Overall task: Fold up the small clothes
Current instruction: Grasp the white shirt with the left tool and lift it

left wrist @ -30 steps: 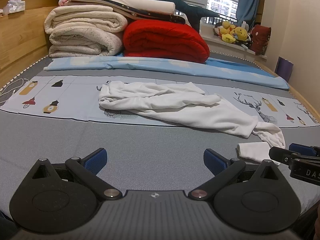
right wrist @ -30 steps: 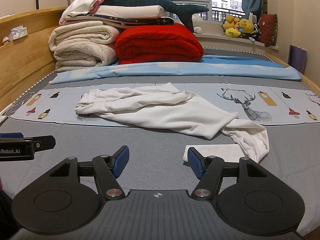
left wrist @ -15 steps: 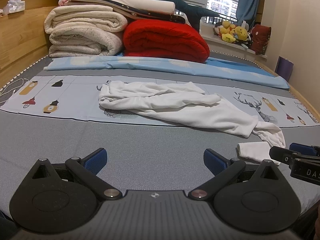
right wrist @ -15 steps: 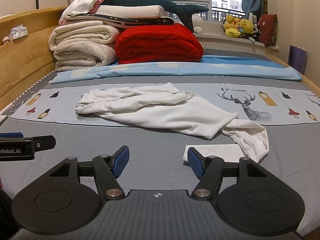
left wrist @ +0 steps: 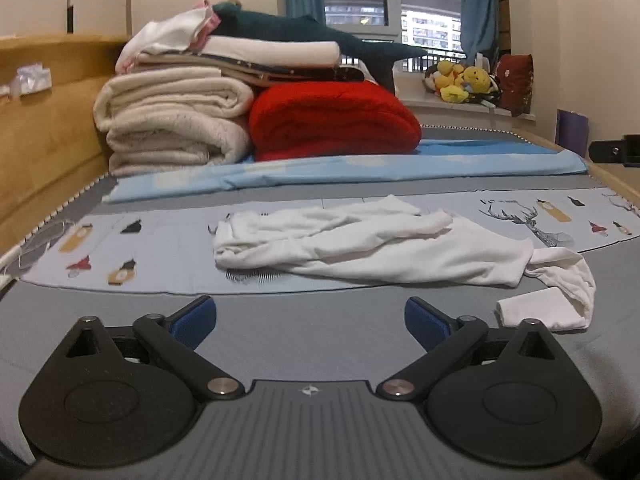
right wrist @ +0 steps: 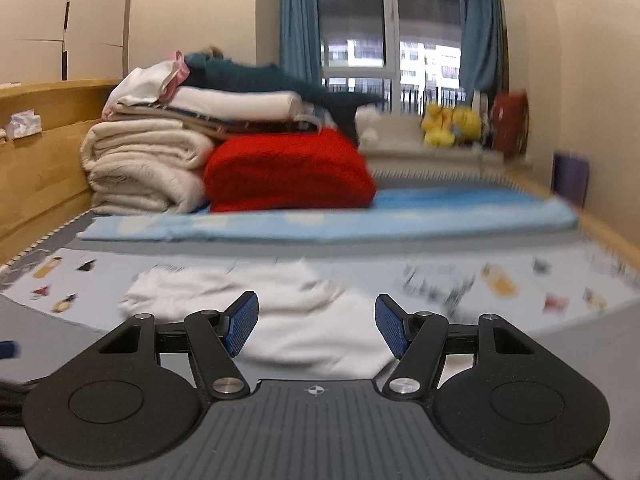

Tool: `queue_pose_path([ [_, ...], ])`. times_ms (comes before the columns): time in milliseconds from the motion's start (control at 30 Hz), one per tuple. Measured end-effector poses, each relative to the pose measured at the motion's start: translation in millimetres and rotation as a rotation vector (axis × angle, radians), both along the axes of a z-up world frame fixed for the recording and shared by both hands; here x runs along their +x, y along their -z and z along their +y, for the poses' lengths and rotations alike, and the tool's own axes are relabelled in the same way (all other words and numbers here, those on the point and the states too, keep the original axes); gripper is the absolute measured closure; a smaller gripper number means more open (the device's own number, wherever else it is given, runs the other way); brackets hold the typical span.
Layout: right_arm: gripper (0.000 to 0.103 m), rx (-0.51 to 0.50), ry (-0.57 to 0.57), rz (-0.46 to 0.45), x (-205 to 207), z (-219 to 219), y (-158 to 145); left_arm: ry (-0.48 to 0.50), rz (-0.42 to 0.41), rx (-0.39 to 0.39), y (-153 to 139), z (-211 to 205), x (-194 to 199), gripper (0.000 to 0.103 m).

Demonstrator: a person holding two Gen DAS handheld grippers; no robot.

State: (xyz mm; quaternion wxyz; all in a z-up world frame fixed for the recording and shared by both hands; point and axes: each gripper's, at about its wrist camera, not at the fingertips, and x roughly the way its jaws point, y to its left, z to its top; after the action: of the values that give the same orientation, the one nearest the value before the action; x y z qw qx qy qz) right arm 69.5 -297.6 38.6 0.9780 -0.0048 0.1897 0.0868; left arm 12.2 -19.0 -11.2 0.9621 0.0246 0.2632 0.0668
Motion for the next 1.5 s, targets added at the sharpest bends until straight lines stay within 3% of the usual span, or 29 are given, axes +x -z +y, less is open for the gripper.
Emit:
queue_pose_path([
  [33, 0.037, -0.006, 0.012, -0.006, 8, -7, 2, 0.007, 0.008, -0.002, 1, 0, 3, 0.007],
  [100, 0.037, 0.016, 0.068, 0.011, 22, -23, 13, 0.028, 0.037, 0.003, 3, -1, 9, 0.025],
  [167, 0.037, 0.053, 0.114, 0.070, 31, -37, 29, 0.060, 0.089, -0.024, 5, 2, 23, 0.050],
  [233, 0.046, 0.058, 0.129, 0.153, 42, -45, 38, 0.086, 0.139, -0.048, 11, 3, 46, 0.069],
  [267, 0.046, 0.064, 0.129, 0.148, 43, -49, 39, 0.095, 0.158, -0.050, 15, 2, 60, 0.071],
  [367, 0.051, 0.053, 0.117, 0.152, 49, -59, 41, 0.113, 0.168, -0.037, 26, -5, 106, 0.071],
  [433, 0.075, 0.058, 0.116, 0.175, 53, -64, 44, 0.115, 0.169, -0.042, 32, -11, 140, 0.071],
  [500, 0.089, 0.072, 0.110, 0.187, 58, -69, 44, 0.104, 0.174, -0.063, 38, -16, 178, 0.070],
  [600, 0.089, 0.081, 0.106, 0.193, 59, -76, 40, 0.092, 0.172, -0.081, 47, -25, 236, 0.063],
  [667, 0.089, 0.091, 0.102, 0.199, 59, -83, 38, 0.080, 0.181, -0.089, 53, -30, 271, 0.035],
  [767, 0.089, 0.100, 0.102, 0.199, 60, -93, 37, 0.088, 0.207, -0.109, 68, -42, 316, 0.020],
  [933, 0.088, 0.099, 0.108, 0.230, 65, -106, 40, 0.099, 0.325, -0.063, 106, -63, 366, 0.016],
  [1000, 0.086, 0.094, 0.116, 0.233, 66, -109, 41, 0.098, 0.356, -0.008, 118, -66, 377, 0.023],
  [1033, 0.085, 0.094, 0.121, 0.239, 67, -110, 41, 0.104, 0.346, -0.007, 118, -63, 378, 0.044],
  [1067, 0.085, 0.095, 0.126, 0.247, 67, -111, 41, 0.128, 0.336, -0.043, 115, -57, 376, 0.073],
  [1133, 0.085, 0.096, 0.127, 0.256, 67, -110, 42, 0.143, 0.311, -0.044, 102, -49, 366, 0.089],
  [1233, 0.085, 0.074, 0.116, 0.252, 66, -104, 42, 0.222, 0.254, -0.056, 72, -35, 331, 0.091],
  [1333, 0.085, 0.075, 0.120, 0.254, 65, -100, 42, 0.319, 0.224, -0.046, 42, -15, 265, 0.092],
  [1433, 0.085, 0.076, 0.124, 0.262, 63, -94, 44, 0.393, 0.254, -0.025, 30, 11, 188, 0.092],
  [1500, 0.085, 0.088, 0.123, 0.275, 62, -88, 45, 0.405, 0.318, -0.005, 37, 34, 144, 0.092],
])
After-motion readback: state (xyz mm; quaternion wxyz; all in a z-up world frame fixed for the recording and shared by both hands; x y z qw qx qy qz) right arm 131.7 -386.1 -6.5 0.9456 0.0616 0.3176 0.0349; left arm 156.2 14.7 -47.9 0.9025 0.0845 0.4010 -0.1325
